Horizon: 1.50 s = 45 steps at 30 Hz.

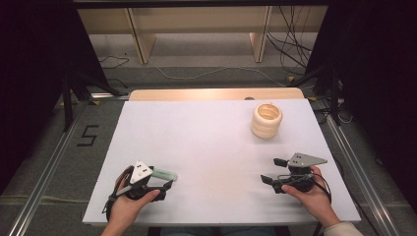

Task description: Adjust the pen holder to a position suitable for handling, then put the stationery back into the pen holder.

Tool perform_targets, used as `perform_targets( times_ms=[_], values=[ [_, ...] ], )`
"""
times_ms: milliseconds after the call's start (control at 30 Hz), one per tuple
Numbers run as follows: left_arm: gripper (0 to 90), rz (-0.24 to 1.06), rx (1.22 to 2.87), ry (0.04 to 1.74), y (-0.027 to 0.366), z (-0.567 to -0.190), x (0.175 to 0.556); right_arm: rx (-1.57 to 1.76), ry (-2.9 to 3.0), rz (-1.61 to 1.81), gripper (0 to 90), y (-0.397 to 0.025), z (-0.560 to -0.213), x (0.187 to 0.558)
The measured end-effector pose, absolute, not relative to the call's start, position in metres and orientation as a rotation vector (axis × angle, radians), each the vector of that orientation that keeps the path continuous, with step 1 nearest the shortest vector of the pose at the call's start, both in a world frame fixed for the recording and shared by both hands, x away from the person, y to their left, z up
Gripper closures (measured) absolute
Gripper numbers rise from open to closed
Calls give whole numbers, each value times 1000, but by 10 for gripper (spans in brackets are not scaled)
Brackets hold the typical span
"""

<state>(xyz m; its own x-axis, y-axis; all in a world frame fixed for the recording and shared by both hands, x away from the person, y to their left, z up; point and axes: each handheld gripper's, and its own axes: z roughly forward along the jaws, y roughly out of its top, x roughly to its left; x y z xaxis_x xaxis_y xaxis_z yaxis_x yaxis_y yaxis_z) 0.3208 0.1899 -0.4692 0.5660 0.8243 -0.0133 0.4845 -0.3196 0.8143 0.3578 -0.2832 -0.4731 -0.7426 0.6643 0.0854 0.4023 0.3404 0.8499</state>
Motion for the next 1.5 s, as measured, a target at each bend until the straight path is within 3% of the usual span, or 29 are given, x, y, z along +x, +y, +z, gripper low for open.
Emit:
perform_targets(
  times_ms=[467, 567, 600, 667, 733, 767, 833, 900, 1500],
  values=[
    [164, 542, 1994, 1047, 186, -469, 321, 954, 2318, 1357, 167, -285, -471, 357],
    [201, 558, 1991, 1039, 183, -469, 321, 958, 2325, 1351, 167, -283, -471, 357],
    [238, 558, 1991, 1039, 183, -469, 321, 953, 2326, 1355, 167, -283, -472, 357],
    [470, 575, 2015, 1012, 182, -468, 321, 948, 2328, 1352, 167, -282, -471, 357],
    [626, 582, 2032, 1007, 179, -466, 322, 941, 2333, 1357, 167, -281, -471, 356],
    [626, 575, 2031, 1017, 178, -464, 323, 941, 2333, 1357, 167, -281, -471, 356],
    [834, 565, 2020, 1047, 174, -461, 326, 928, 2342, 1350, 167, -280, -472, 355],
    [896, 561, 2014, 1055, 169, -461, 331, 927, 2345, 1348, 167, -280, -472, 355],
    [899, 469, 2135, 1196, 137, -479, 373, 924, 2347, 1351, 167, -279, -472, 355]
  ],
)
